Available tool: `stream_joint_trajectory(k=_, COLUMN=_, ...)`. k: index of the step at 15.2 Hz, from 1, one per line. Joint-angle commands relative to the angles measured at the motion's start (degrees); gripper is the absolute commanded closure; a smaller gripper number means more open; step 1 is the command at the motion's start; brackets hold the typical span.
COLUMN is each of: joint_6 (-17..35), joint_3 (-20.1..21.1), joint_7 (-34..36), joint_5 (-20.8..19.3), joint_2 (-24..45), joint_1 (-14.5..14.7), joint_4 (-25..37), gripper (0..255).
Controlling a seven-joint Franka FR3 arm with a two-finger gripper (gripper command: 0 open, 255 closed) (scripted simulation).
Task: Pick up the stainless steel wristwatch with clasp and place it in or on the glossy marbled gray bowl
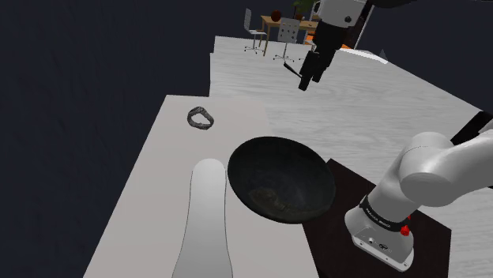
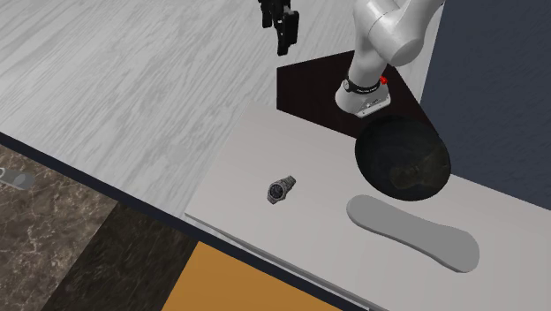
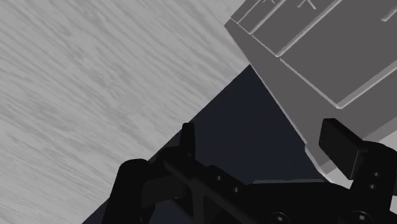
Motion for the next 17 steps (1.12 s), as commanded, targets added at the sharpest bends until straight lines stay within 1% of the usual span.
stream_joint_trajectory(k=1, joint_6=0.4, joint_3=2.1, joint_7=1.6, joint_5=0.7, joint_2=2.4, joint_1=0.9, joint_4=1.9, gripper=0)
stream_joint_trajectory(k=5, joint_6=0.8, joint_3=6.4, joint_7=5.0, joint_5=1.7, joint_2=8.0, joint_1=2.4, joint_4=6.8, gripper=0)
stream_joint_trajectory(k=9, joint_6=0.9, joint_3=10.6, joint_7=8.6, joint_5=1.7, joint_2=14.2, joint_1=3.7, joint_4=12.6, gripper=0)
stream_joint_trajectory(k=13, joint_6=0.4, joint_3=14.8, joint_7=12.4, joint_5=0.8, joint_2=20.9, joint_1=4.8, joint_4=19.2, gripper=0)
stream_joint_trajectory(k=17, joint_6=-0.6, joint_3=19.0, joint_7=16.6, joint_5=-1.4, joint_2=28.4, joint_1=6.1, joint_4=26.8, gripper=0)
